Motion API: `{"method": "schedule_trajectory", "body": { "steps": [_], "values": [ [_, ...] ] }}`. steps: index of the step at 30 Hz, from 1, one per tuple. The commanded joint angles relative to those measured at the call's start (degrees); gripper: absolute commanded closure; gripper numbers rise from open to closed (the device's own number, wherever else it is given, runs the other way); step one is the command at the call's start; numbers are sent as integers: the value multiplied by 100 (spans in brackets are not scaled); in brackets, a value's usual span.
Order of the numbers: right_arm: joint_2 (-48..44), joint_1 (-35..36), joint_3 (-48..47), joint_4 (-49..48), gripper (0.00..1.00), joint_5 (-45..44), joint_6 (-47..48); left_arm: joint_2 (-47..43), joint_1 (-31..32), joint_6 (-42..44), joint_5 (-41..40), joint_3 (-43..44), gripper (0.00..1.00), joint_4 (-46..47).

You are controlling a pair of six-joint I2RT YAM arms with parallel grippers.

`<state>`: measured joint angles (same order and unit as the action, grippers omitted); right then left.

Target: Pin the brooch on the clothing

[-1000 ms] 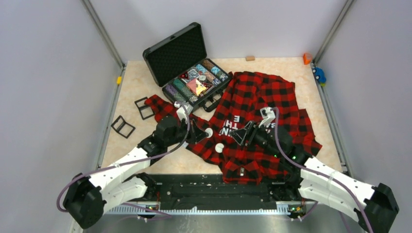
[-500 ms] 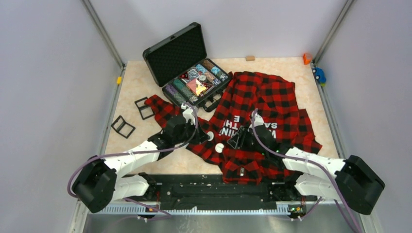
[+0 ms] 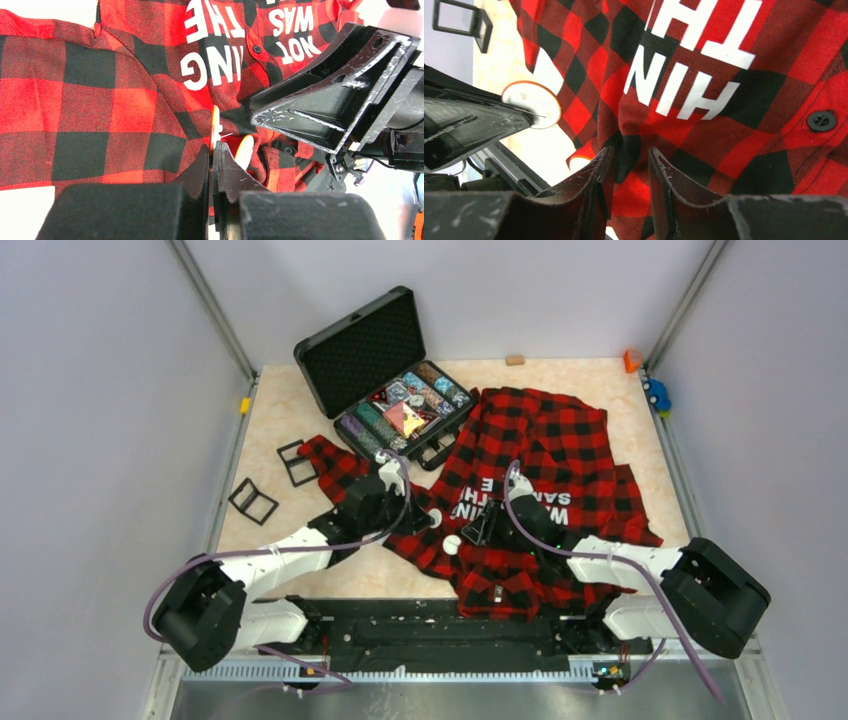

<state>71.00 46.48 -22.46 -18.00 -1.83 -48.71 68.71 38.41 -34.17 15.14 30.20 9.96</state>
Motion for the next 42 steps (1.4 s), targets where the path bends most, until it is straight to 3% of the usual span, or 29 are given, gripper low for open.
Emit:
{"method": "schedule_trajectory", "body": {
  "steps": [1,18,24,42],
  "values": [
    [98,39,-274,-407,69,53,-51,108,27,138,20,279,100,270],
    [330,43,-310,-371,81,112,-64,263,70,192,-75,362,100,242],
    [341,42,-334,-358,100,130,-69,374,235,349,-367,517,100,39],
    [-180,48,-49,-756,100,106,-5,1281,922,752,-1203,1467,100,-953]
  ]
}}
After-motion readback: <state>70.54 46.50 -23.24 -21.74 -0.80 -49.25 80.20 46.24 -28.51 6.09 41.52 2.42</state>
